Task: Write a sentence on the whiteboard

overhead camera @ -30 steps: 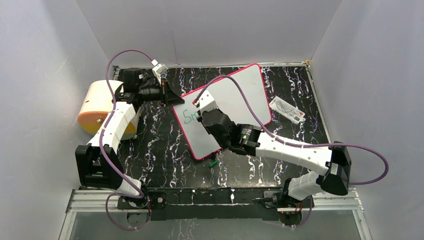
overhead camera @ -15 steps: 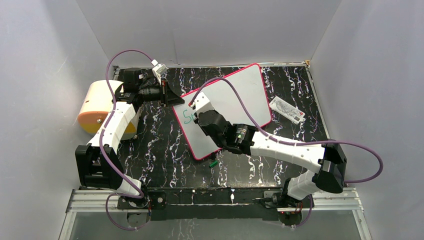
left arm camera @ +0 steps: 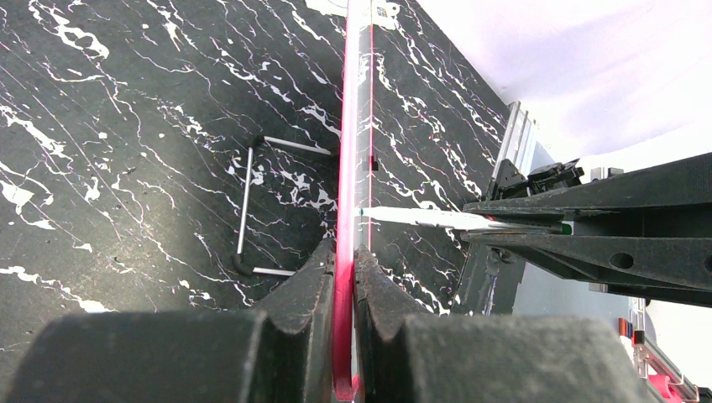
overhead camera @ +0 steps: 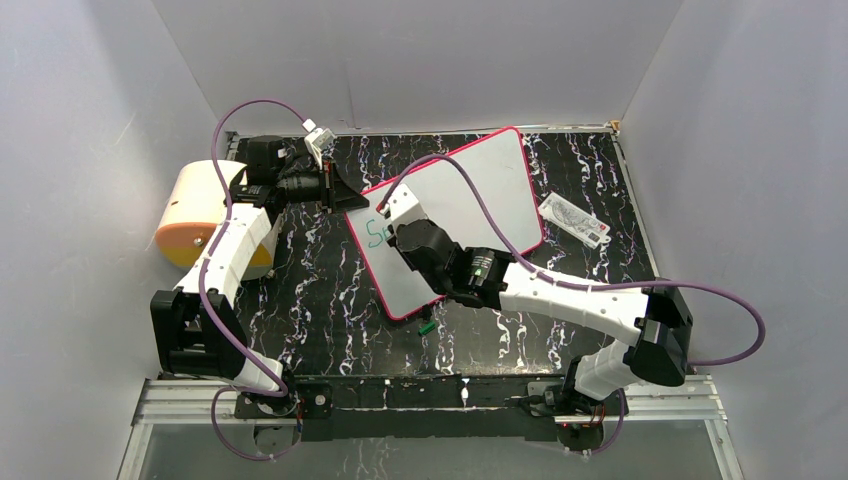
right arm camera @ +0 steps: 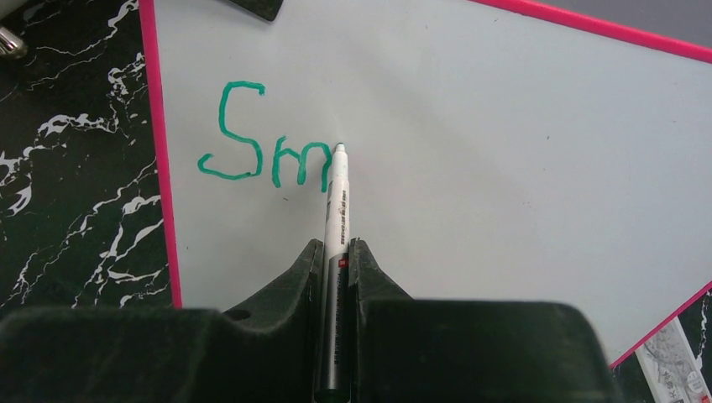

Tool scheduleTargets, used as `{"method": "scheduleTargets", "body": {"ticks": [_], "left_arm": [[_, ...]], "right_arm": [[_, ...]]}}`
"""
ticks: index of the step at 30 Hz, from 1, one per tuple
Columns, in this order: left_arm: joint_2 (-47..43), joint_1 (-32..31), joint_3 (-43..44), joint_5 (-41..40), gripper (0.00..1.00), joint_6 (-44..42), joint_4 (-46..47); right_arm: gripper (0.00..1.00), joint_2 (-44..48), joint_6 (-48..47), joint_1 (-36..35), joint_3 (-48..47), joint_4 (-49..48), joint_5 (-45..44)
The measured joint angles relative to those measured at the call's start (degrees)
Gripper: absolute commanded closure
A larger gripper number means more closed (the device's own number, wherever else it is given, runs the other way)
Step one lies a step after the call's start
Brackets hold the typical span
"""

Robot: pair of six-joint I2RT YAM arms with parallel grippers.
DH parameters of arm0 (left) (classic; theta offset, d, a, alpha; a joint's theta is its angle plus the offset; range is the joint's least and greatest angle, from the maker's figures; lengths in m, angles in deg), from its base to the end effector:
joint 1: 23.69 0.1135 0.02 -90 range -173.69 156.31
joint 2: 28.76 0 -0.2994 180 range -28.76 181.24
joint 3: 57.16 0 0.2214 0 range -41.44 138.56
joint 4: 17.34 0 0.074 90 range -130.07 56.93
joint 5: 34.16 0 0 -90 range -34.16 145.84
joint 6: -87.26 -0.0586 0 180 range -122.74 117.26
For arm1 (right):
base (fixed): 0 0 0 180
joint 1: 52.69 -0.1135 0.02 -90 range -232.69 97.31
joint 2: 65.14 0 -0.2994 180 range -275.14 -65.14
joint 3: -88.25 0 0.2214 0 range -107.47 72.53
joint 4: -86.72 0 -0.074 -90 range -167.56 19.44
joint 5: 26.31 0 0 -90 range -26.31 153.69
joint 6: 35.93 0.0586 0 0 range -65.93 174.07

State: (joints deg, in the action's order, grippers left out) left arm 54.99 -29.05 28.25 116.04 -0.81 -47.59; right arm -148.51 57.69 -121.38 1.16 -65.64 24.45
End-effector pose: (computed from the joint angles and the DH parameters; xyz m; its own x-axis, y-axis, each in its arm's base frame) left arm 0.2932 -0.0786 0.3682 -0.5033 0.0304 -0.8636 0.7885 0.4249 -0.4446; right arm 0.1492 0.2805 0.3769 -0.1793 -0.3252 -0.9285 -0.5011 0.8424 -0.1983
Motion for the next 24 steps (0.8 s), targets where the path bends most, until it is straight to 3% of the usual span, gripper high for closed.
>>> {"method": "scheduleTargets", "body": {"ticks": [24], "left_arm": [[0.00,0.00,0.00,-0.22,1.00,0.00,0.02]], "right_arm": [[1.00,-0.39,0.31,0.48,-0.44,0.85,0.44]]}}
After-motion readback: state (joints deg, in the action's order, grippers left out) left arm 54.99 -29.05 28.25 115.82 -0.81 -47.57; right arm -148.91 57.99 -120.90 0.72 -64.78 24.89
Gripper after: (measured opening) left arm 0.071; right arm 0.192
